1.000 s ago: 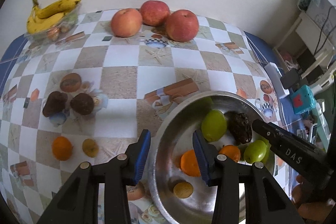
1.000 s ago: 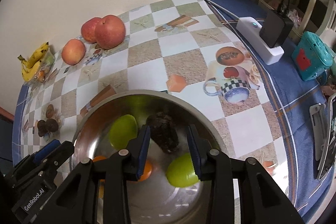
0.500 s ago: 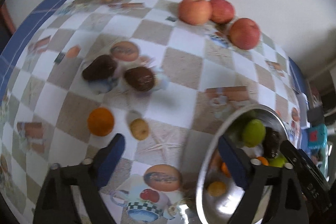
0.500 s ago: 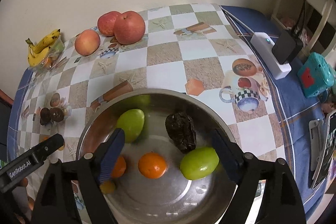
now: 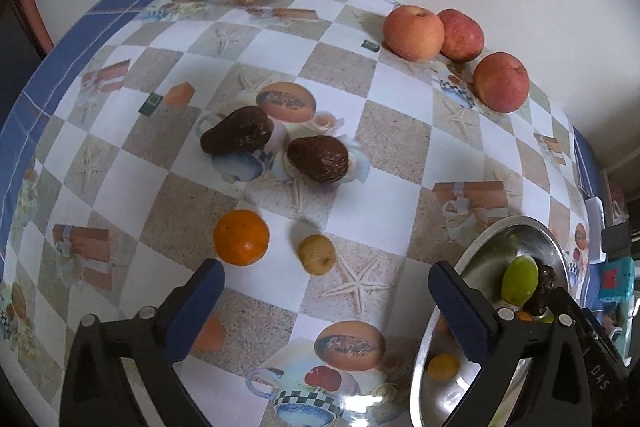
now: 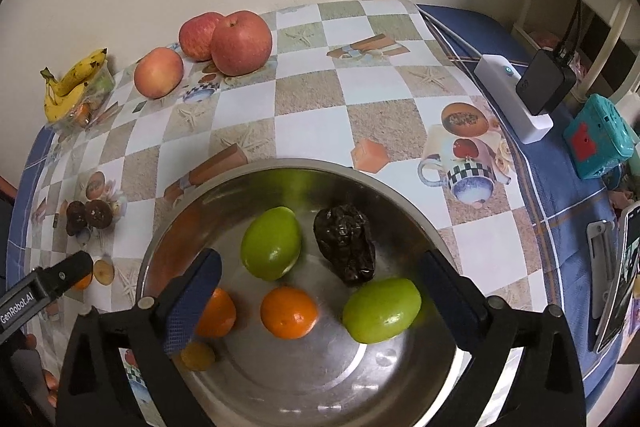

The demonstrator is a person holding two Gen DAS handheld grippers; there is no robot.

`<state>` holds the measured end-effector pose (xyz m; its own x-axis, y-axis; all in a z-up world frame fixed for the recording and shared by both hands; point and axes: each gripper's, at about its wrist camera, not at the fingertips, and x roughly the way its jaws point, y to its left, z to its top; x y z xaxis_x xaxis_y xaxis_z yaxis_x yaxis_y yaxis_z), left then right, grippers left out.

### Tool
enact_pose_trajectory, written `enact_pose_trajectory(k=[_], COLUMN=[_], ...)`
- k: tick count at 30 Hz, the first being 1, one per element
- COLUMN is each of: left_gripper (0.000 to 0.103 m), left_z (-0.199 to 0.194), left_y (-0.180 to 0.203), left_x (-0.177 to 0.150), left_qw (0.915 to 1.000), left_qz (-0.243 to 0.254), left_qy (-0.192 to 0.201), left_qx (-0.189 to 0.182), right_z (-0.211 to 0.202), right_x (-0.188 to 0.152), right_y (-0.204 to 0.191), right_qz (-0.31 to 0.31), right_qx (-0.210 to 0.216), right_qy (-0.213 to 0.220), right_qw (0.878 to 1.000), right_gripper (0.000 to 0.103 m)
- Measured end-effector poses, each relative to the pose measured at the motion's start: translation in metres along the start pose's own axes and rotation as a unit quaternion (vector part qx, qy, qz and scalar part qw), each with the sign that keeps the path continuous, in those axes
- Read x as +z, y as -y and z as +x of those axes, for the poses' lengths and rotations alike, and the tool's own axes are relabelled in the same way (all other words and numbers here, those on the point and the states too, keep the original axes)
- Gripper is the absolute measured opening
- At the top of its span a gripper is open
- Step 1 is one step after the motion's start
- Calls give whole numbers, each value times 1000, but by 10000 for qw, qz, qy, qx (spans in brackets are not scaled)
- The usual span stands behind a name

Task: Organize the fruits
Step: 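Grasp an orange with the left tool while the right tool grasps a small kiwi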

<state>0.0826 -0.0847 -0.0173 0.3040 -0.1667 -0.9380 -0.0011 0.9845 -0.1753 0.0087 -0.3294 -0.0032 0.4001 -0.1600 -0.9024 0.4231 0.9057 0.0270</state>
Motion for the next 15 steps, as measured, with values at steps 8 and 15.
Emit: enact_pose_trajectory(k=[8,15], left_gripper=[103,103], left_z=[2,-9], left_y=[-15,-37], left_x=[3,19], left_qw=[9999,9997], left_qz=[-22,-44], left_qy=[-104,164], left_qx=[8,159], right_z=[0,-1], right_x=[2,2], right_y=[-16,-44], right_qz=[1,-146], right_qx=[25,69], right_qy=[-18,-62], right_qw=[10000,9999], right_gripper=[100,100])
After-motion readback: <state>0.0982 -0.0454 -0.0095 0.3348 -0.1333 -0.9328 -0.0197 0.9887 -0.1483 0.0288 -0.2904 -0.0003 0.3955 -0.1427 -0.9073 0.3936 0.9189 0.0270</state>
